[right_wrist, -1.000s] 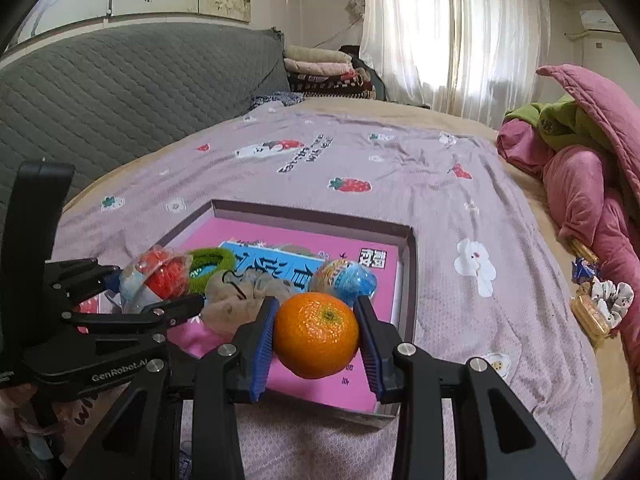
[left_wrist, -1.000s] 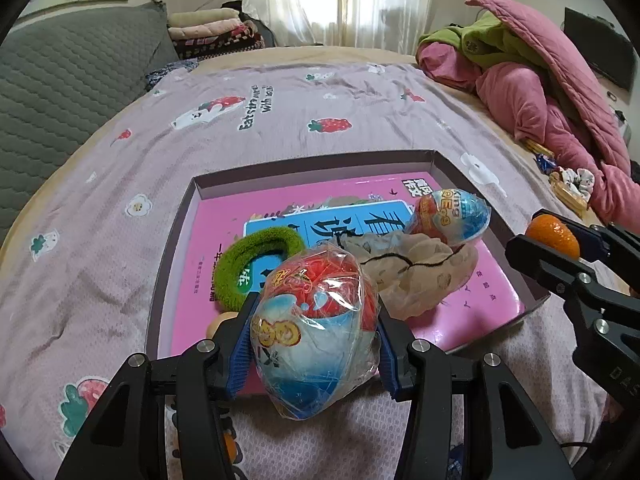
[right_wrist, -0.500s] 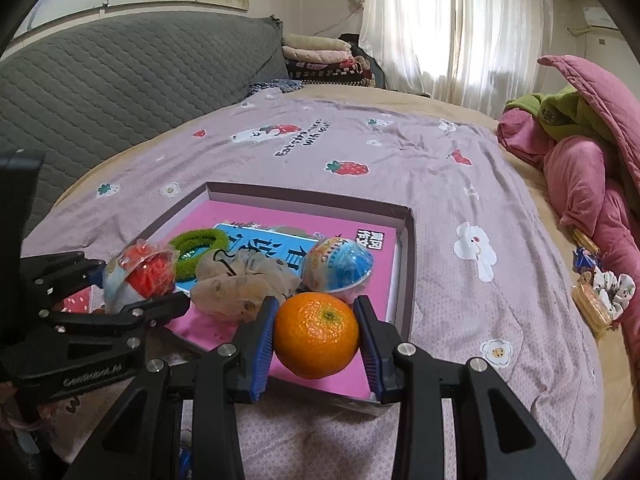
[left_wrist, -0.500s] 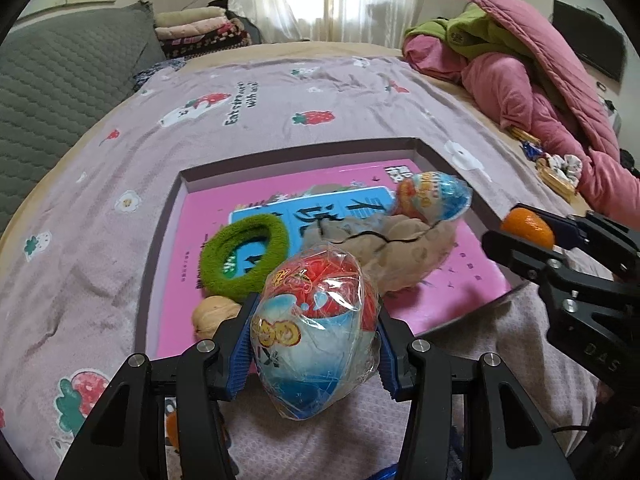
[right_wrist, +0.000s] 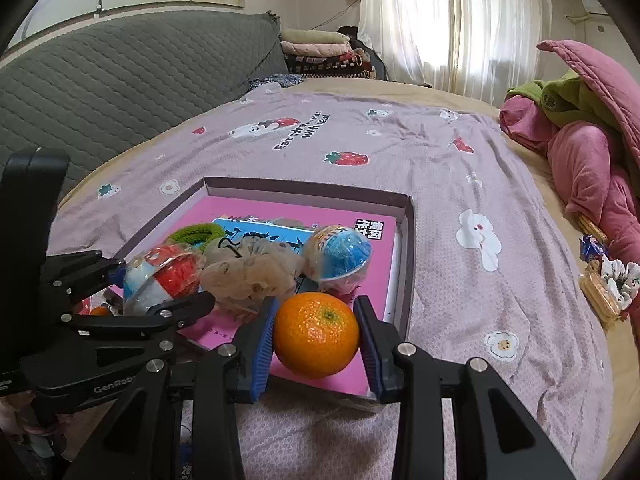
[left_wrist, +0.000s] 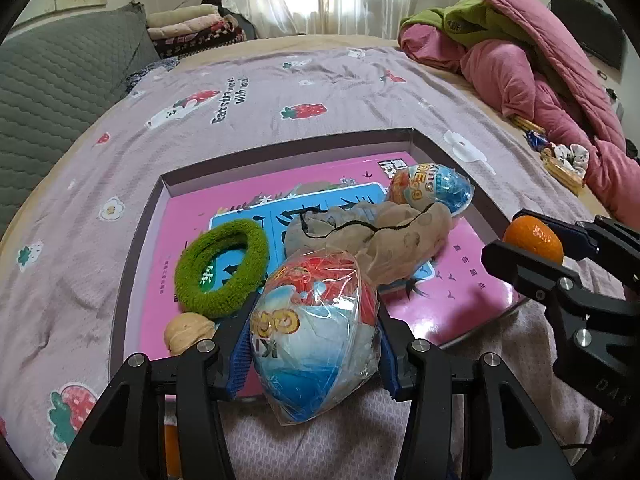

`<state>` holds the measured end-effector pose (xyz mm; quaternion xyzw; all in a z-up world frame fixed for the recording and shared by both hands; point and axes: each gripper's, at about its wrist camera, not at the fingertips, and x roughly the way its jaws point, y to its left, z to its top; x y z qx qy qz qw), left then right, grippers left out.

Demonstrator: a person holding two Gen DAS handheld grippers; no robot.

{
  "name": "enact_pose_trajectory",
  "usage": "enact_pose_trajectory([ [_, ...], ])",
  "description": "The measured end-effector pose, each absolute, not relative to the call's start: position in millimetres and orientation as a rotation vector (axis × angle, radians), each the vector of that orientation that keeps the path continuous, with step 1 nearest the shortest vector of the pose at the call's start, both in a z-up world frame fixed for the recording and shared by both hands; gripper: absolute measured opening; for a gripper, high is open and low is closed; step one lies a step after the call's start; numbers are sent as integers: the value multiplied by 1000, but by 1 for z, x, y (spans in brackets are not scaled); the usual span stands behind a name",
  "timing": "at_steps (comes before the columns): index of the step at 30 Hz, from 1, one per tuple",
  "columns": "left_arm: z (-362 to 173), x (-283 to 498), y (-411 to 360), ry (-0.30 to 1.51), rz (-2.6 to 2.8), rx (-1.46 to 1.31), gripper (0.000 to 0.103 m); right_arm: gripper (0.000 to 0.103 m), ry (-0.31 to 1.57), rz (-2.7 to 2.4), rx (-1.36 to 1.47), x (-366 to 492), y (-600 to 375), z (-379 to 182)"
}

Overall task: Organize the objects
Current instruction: 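Lower the mandarin into the tray and open the right gripper while the left releases the egg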

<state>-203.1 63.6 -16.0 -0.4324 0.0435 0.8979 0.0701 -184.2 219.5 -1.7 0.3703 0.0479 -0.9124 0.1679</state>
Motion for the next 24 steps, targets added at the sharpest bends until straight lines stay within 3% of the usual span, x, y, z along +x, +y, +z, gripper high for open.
enact_pose_trajectory([
  [24, -35, -220, 57, 66, 2670, -1275, 53, 39, 262, -2578, 1114, -207, 199, -35],
])
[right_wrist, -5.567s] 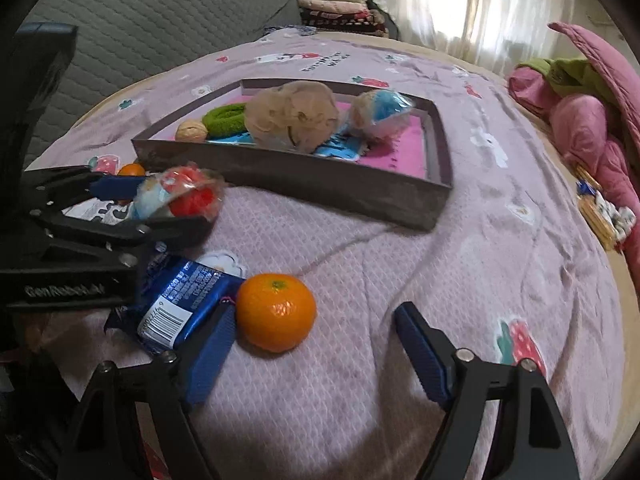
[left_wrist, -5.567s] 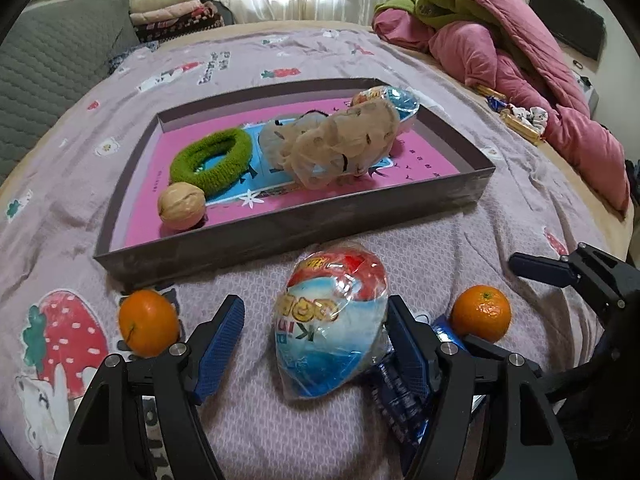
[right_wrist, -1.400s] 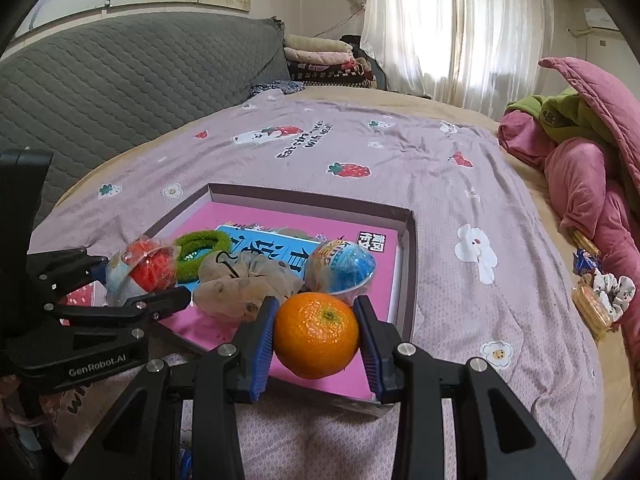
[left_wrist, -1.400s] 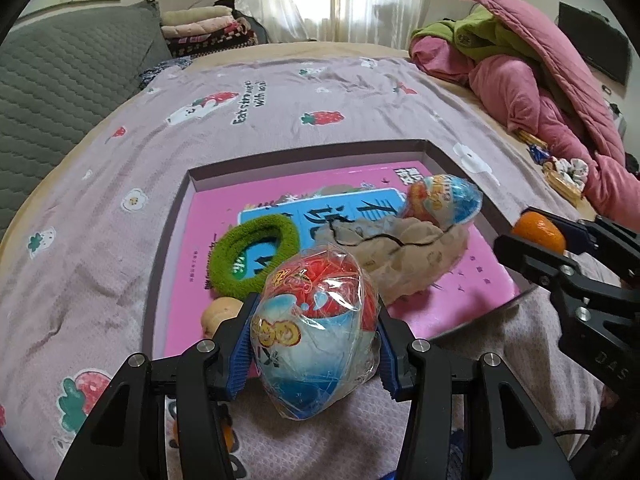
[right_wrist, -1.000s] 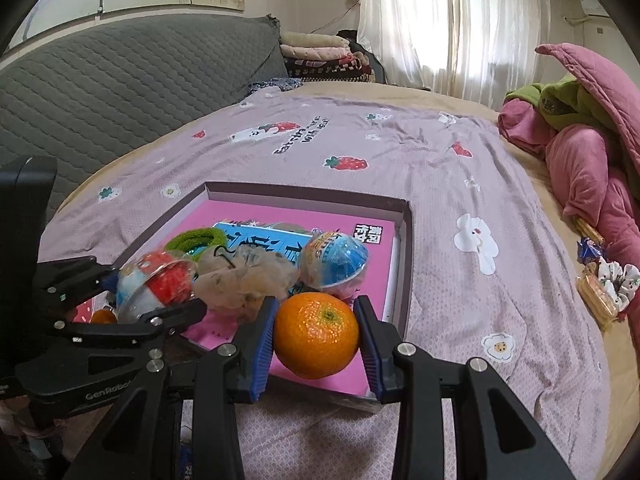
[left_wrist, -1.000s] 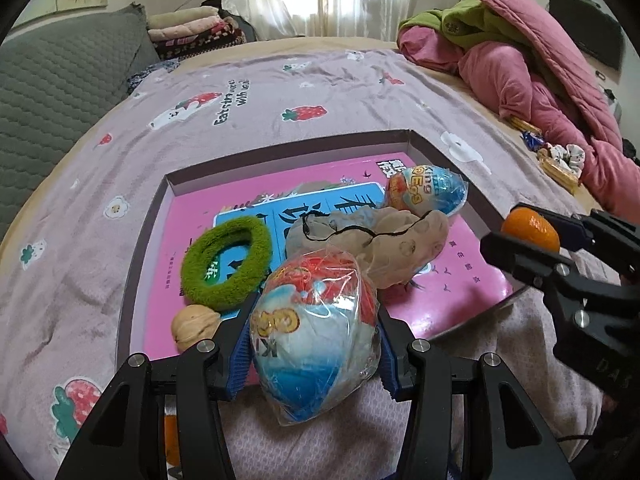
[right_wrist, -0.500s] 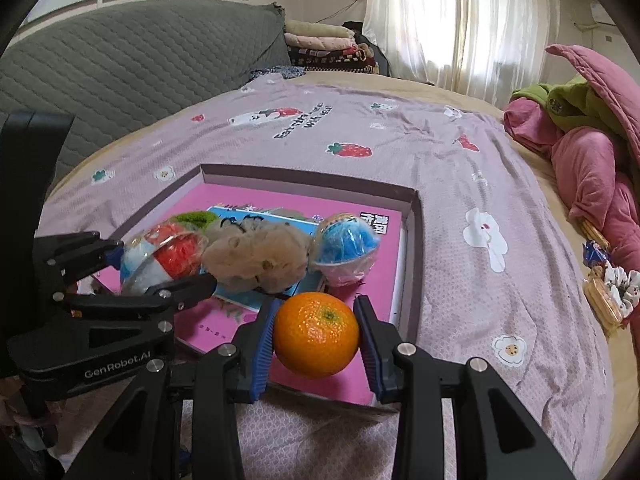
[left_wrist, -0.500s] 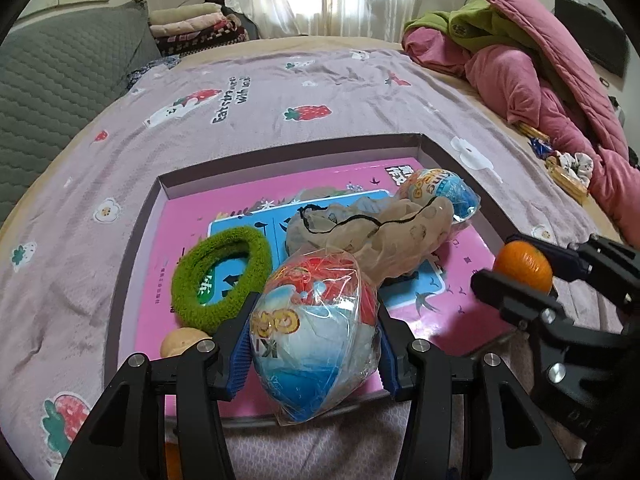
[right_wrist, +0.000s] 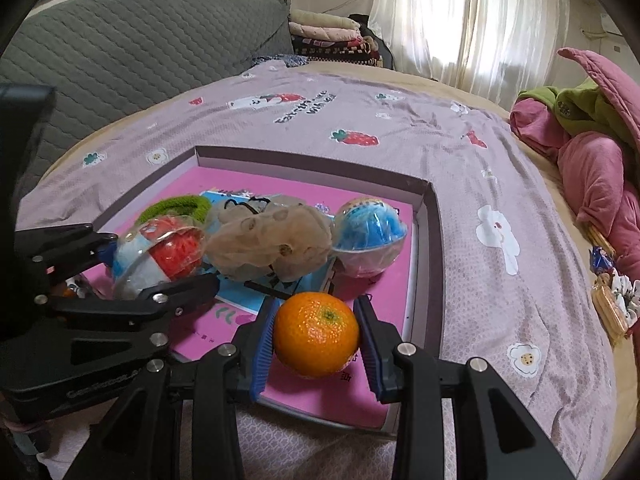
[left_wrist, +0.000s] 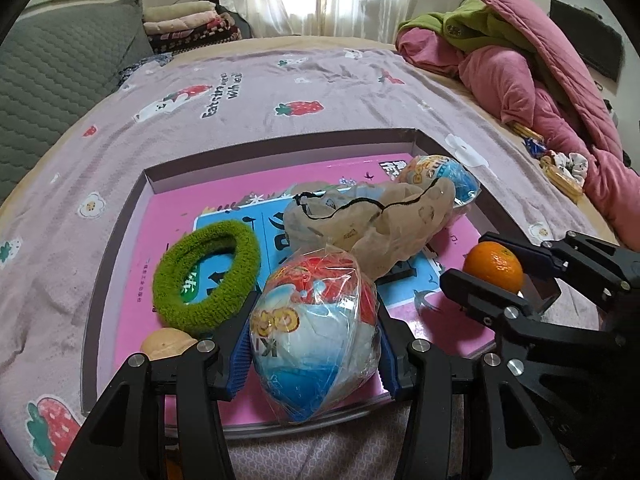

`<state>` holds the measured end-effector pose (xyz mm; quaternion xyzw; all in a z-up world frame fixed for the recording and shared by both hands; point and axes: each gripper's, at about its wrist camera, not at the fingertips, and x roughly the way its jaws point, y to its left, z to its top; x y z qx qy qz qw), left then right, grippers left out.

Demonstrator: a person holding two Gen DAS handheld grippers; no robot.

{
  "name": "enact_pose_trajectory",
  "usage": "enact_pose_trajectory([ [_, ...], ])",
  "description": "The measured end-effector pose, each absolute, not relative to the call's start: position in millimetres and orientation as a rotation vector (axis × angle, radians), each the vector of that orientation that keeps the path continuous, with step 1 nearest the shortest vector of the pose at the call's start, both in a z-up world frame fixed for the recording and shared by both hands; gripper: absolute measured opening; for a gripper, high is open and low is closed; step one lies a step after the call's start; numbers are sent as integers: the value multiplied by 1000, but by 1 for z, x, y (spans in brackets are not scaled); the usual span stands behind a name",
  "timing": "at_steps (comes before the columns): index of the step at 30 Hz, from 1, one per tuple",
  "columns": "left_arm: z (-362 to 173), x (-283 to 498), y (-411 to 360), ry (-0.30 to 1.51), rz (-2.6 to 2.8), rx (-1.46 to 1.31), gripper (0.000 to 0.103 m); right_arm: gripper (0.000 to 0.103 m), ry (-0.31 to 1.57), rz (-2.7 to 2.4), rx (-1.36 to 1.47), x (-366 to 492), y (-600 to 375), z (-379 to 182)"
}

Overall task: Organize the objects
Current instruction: 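Lower the mandarin into the tray and open the right gripper while the left releases the egg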

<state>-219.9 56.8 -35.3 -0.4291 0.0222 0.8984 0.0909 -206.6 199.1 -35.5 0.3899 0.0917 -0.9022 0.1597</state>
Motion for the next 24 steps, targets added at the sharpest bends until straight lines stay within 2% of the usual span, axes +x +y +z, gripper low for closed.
enact_pose_trajectory([
  [24, -41, -220, 53, 5, 2637, -1265, 53, 39, 236, -2590, 1154, -213, 203, -46],
])
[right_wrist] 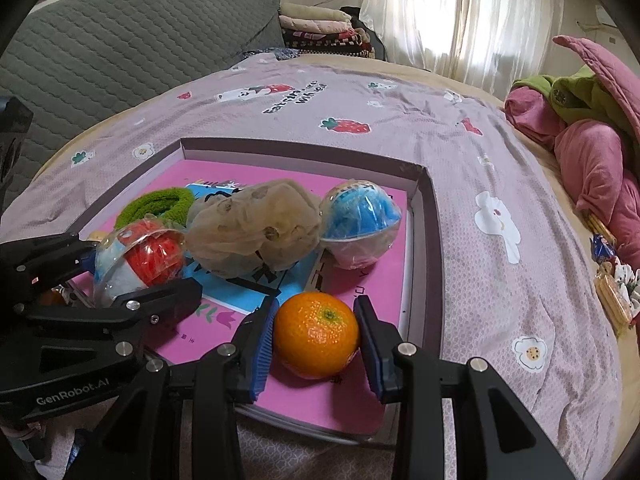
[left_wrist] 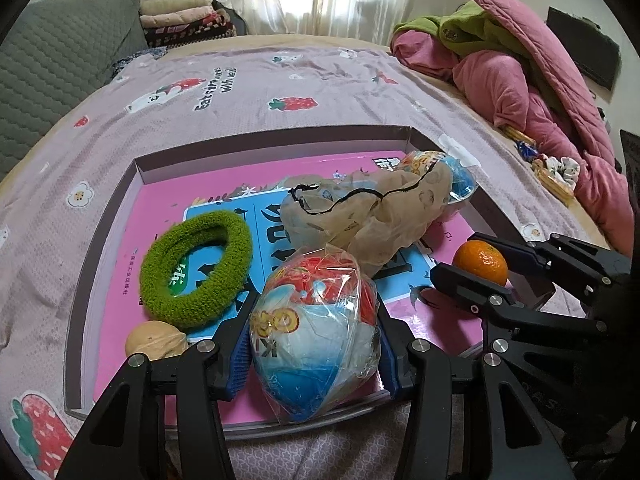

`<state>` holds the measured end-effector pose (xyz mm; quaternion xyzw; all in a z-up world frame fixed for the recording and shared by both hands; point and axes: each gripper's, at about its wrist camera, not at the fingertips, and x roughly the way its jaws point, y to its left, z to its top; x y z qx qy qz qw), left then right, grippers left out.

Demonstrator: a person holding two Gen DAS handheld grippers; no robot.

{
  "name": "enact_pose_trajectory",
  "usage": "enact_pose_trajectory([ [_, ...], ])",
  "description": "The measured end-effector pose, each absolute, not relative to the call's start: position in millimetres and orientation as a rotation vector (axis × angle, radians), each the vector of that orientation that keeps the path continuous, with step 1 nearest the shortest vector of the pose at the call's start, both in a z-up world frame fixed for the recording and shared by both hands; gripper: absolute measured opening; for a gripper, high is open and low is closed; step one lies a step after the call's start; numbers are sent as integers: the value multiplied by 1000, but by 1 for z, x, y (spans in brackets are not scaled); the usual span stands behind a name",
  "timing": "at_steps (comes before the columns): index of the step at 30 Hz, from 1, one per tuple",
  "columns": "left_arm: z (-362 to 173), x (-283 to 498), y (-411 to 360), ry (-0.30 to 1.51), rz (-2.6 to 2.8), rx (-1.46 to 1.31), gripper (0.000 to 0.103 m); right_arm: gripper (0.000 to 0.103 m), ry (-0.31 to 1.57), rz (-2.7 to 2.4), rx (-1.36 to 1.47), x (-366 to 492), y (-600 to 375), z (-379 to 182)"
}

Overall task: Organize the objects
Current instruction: 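Lower the mandarin into the tray and open the right gripper while the left releases the egg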

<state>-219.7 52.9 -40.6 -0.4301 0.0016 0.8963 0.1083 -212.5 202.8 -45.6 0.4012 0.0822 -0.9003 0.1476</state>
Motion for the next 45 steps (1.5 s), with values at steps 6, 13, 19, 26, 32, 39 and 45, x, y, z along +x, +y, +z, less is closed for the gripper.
enact_pose_trajectory([
  [6, -40, -220, 53, 2, 2639, -1263, 53, 41, 249, -2599, 1145, -211, 204, -44],
  [13, -38, -220, 53, 1, 2642, -1263, 53, 50, 247, -2619, 1117, -210, 206, -39],
  [19, -38, -219, 55, 11, 2643, -1261, 53, 53, 227, -2644, 1096, -209, 211, -34],
  [26, -34, -219, 57, 2, 2644, -1234, 53, 55, 192, -2673, 1082, -210, 218, -29],
  [32, -32, -219, 57, -18, 2637, -1223, 53, 56, 131, -2708, 1053, -208, 228, -22],
  [39, -27, -217, 57, -21, 2639, -1202, 55, 59, 69, -2717, 1044, -208, 237, -17],
  [45, -24, -216, 55, -38, 2644, -1192, 55, 59, 71, -2717, 1039, -207, 236, -16],
])
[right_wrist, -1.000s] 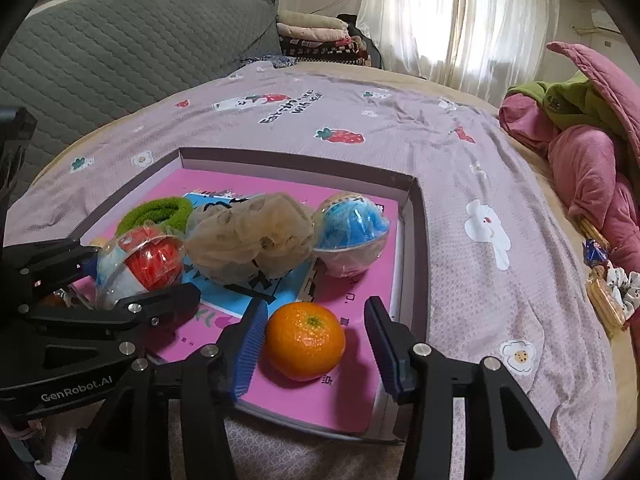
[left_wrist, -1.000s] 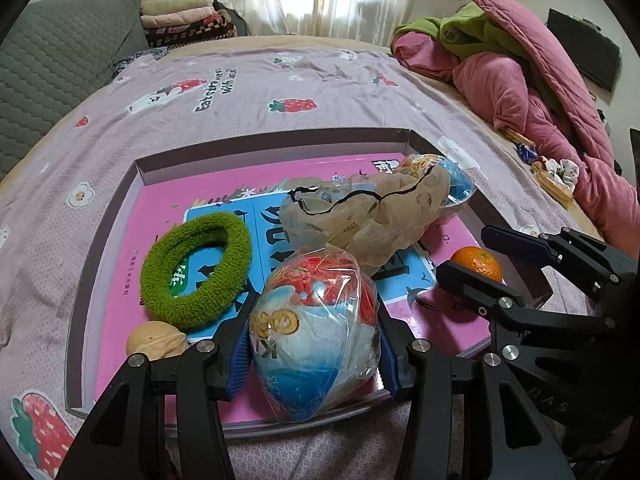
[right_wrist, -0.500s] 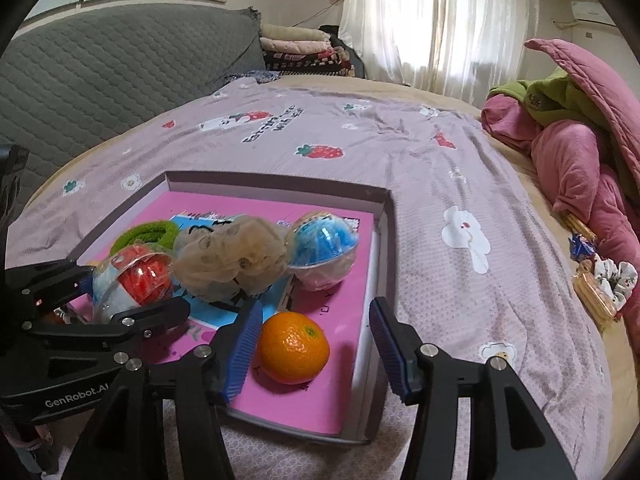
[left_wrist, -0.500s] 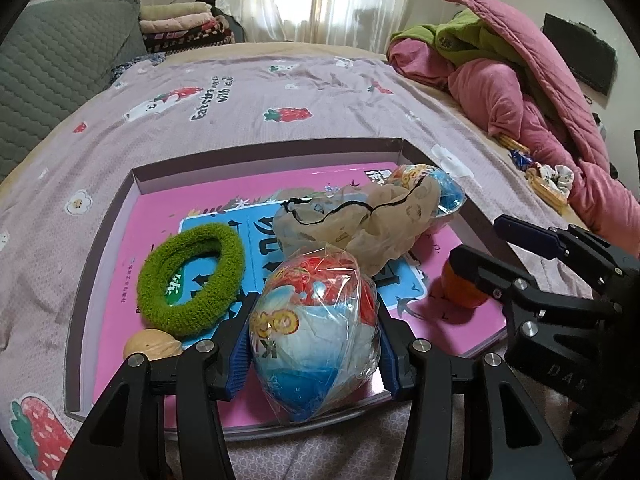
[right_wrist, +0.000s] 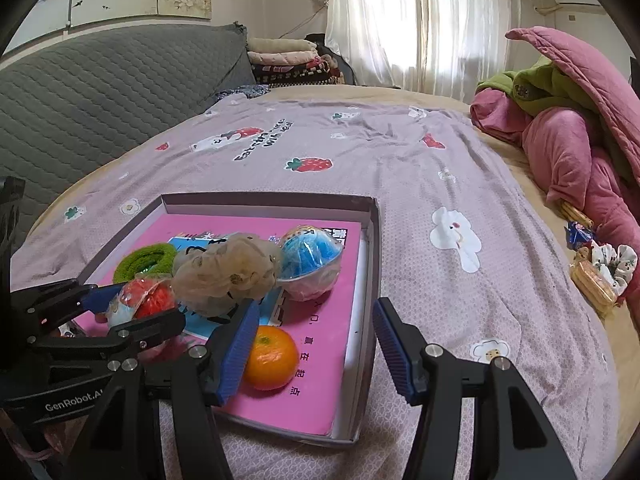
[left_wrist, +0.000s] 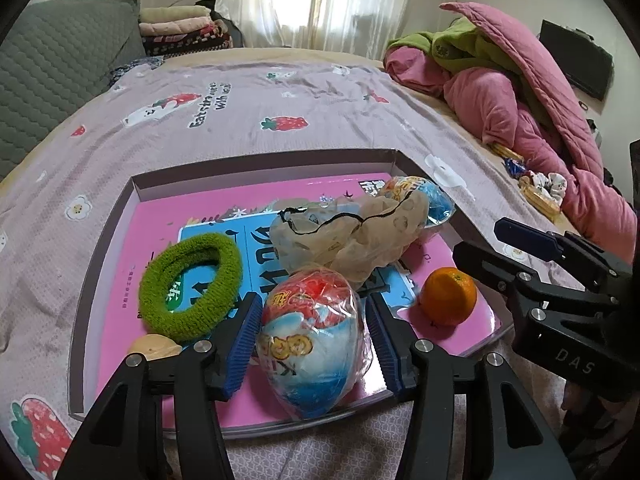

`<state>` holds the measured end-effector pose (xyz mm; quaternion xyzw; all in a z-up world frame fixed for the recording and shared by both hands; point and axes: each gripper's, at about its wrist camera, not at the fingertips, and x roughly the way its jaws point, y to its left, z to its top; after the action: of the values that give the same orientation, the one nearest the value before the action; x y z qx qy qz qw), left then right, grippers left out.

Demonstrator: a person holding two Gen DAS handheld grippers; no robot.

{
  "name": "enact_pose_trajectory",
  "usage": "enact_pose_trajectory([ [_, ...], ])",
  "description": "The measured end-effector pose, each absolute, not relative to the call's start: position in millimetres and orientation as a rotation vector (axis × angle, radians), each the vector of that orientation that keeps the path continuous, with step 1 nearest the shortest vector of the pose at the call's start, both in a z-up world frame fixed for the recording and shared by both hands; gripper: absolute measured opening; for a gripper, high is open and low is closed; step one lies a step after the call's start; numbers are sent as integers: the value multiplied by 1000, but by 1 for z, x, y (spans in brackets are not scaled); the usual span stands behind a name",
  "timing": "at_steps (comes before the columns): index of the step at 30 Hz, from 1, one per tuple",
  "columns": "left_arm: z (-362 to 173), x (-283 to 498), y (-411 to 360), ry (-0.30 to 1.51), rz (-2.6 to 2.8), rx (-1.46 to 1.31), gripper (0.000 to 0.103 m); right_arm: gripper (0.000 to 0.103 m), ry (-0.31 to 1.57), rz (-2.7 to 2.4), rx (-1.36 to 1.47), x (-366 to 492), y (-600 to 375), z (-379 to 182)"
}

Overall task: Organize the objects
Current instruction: 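Lower the mandarin into the tray and open the right gripper while the left releases the egg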

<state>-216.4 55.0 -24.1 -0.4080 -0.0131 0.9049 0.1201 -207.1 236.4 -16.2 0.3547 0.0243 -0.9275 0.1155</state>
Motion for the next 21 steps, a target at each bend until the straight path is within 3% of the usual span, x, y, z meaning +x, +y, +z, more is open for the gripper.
enact_pose_trajectory([
  [12, -11, -211, 50, -74, 2671, -1140, 62, 64, 62, -2723, 1017, -205, 237, -11],
  [16, -4, -208, 48, -76, 2686, -1118, 71, 67, 69, -2723, 1007, -203, 236, -9],
  [21, 5, -204, 46, -70, 2704, -1100, 72, 71, 64, -2733, 989, -201, 237, -6],
])
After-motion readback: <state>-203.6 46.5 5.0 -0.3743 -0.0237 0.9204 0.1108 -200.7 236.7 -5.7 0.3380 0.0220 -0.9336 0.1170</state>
